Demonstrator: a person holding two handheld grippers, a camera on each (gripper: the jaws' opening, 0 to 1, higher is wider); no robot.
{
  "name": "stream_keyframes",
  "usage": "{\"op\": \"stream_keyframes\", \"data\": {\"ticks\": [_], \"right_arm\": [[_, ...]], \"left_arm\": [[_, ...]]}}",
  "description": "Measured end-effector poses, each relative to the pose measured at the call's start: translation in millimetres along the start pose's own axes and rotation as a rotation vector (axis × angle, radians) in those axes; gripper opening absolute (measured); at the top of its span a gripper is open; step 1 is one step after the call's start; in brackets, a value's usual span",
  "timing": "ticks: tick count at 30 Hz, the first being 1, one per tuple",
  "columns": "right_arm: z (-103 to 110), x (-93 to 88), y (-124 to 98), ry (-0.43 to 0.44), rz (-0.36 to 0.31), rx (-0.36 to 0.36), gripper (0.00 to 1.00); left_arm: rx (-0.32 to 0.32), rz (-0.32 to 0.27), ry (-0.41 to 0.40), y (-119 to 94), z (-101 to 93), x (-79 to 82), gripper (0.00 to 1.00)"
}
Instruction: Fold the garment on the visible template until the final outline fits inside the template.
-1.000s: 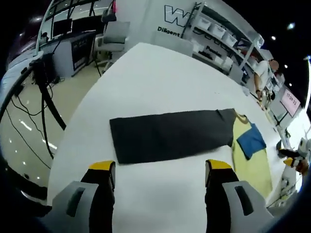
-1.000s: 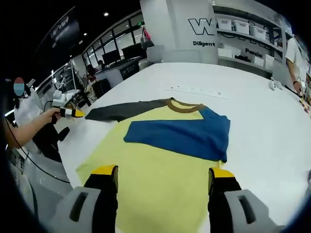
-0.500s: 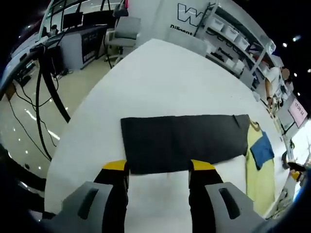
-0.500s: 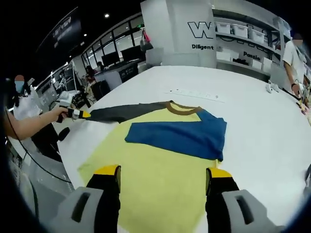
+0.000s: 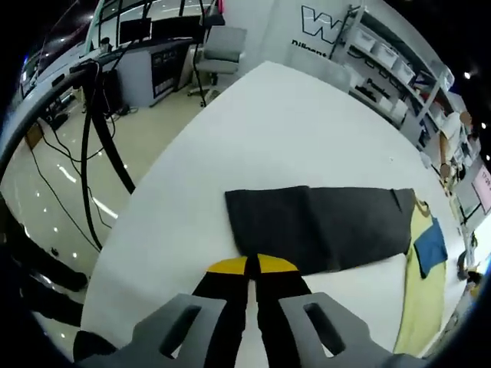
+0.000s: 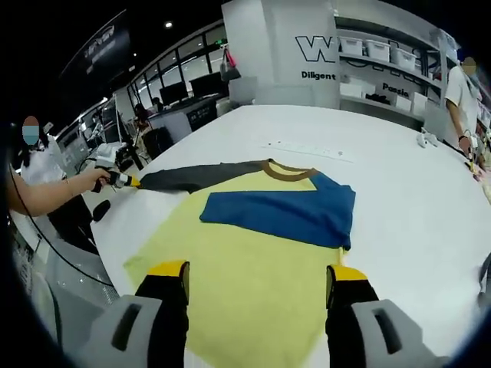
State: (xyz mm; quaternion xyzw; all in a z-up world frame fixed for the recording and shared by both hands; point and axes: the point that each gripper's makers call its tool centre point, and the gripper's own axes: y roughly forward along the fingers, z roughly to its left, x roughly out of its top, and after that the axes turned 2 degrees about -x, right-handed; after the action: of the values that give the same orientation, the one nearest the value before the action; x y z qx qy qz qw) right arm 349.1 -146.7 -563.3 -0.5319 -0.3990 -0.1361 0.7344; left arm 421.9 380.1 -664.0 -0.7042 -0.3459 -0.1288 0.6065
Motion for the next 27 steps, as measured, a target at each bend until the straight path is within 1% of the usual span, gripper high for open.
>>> {"op": "stream_keyframes", "data": {"ticks": [4,6,7,10,12,13,15,17,20,22,25,27], "right_arm": [[2,-1.7,-1,-0.002,0.005,0.005,0.71],[6,-2.9,-2,-0.009,0.008,0.015,0.73],[7,-3.1,-2,-0.011,0.009,0.017,0.73],[11,-6.1,-3,-0.021,0.021,0.03,0.75],[13,-8.0,-3,-0.024,0.024,0.036,0.76],[13,-8.2,-4,-0.025,0.025,0.037,0.77],[15,-9.4,-4,-0.025,0.027,0.043,0.77],[15,-10.1,-5,-0.026,0.028,0.045,0.77],[15,-12.1,-6,-0.041,0.035,0.039,0.78],[17,-13.9,-6,-0.035,0.039,0.047,0.78],[18,-17.4,-7,-0.035,0.048,0.048,0.79],[19,-20.6,-8,-0.036,0.055,0.048,0.79]], "left_arm": [[-0.018,-0.024,0.018,-8,-10.5,11.4,0.0],[-0.043,-0.055,0.019,-13,-20.3,21.1,0.0],[-0.045,-0.056,0.019,-14,-21.6,22.0,0.0],[-0.07,-0.082,0.021,-22,-35.9,31.4,0.0],[-0.088,-0.127,0.04,-28,-47.7,43.9,0.0],[-0.092,-0.128,0.046,-28,-50.0,45.1,0.0],[-0.115,-0.159,0.064,-34,-64.7,56.8,0.0],[-0.131,-0.17,0.066,-37,-73.4,62.3,0.0],[-0.17,-0.2,0.107,-41,-100.2,74.8,0.0],[-0.197,-0.214,0.116,-43,-115.3,79.7,0.0],[-0.215,-0.218,0.126,-44,-128.7,82.7,0.0],[-0.262,-0.231,0.142,-46,-149.0,86.6,0.0]]}}
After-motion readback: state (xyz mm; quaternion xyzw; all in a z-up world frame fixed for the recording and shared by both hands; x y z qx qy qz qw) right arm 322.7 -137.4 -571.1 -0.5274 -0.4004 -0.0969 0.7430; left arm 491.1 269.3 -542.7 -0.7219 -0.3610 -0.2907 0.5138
